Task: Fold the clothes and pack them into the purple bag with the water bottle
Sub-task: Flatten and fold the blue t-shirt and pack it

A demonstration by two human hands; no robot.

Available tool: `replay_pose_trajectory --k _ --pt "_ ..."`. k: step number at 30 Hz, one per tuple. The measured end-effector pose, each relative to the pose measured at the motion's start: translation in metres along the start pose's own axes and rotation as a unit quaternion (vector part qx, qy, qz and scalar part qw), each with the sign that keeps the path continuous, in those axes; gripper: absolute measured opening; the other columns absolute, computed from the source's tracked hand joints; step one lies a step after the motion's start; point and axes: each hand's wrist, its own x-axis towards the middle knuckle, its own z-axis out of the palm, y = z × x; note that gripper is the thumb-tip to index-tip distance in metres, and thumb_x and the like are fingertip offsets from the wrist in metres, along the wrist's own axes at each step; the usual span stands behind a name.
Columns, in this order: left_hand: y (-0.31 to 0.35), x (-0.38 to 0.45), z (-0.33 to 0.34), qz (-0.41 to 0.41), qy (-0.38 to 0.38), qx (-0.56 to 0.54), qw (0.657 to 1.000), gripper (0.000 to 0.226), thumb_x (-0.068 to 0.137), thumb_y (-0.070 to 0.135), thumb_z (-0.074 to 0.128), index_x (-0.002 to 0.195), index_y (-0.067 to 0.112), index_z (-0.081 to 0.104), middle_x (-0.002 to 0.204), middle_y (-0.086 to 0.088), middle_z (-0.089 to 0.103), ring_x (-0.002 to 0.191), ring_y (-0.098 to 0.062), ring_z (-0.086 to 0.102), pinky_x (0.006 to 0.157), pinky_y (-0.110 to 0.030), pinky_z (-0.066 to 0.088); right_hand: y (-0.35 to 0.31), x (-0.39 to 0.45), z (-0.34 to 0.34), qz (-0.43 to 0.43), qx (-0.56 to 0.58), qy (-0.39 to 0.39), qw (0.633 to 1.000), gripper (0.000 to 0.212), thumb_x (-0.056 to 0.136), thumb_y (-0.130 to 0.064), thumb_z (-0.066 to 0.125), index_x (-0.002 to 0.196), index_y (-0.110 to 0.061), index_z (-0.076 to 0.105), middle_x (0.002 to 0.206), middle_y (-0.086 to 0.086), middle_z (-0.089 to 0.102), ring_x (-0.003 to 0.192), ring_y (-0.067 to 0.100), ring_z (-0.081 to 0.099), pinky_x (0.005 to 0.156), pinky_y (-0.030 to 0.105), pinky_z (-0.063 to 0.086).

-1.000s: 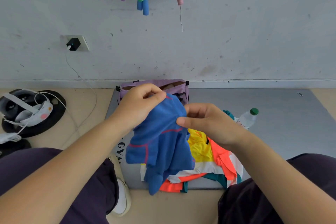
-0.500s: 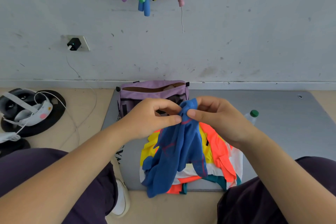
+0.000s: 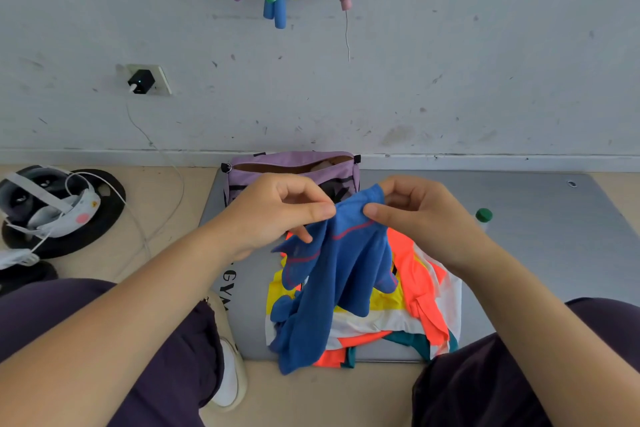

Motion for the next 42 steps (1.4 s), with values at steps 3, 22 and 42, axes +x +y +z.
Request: replay_pose_trajectory --k 3,22,42 --pt "0.000 0.000 -0.005 -0.024 -0.008 0.039 0.999 0.006 0.084 0.018 0.075 0.079 0.022 0.077 0.090 -0.006 0.074 0.076 -0.020 0.068 0.063 -0.031 0.057 0.000 0.000 0.000 0.001 -0.012 0.009 1.000 0.003 0.088 -0.003 0.067 0.091 -0.002 0.068 0.090 0.012 0.075 0.085 0.021 0.073 0.075 0.023 0.056" --pt "0.003 -0.005 0.002 0.043 0.011 0.199 0.979 0.014 0.096 0.013 0.056 0.084 0.021 0.059 0.081 0.002 0.068 0.080 -0.020 0.066 0.081 -0.044 0.056 0.004 0.001 0.005 -0.015 -0.221 0.019 0.975 0.003 0.082 -0.016 0.075 0.082 -0.016 0.072 0.079 -0.002 0.072 0.077 0.011 0.067 0.079 0.032 0.054" --pt "0.000 -0.001 0.024 0.002 -0.063 0.173 0.983 0.044 0.090 0.031 0.067 0.053 0.023 0.044 0.051 0.012 0.032 0.048 -0.005 0.030 0.047 -0.017 0.026 0.000 0.004 0.008 -0.031 -0.070 0.033 0.997 0.005 0.093 -0.007 0.060 0.091 -0.009 0.065 0.056 0.012 0.065 0.046 0.020 0.059 0.048 0.022 0.045"
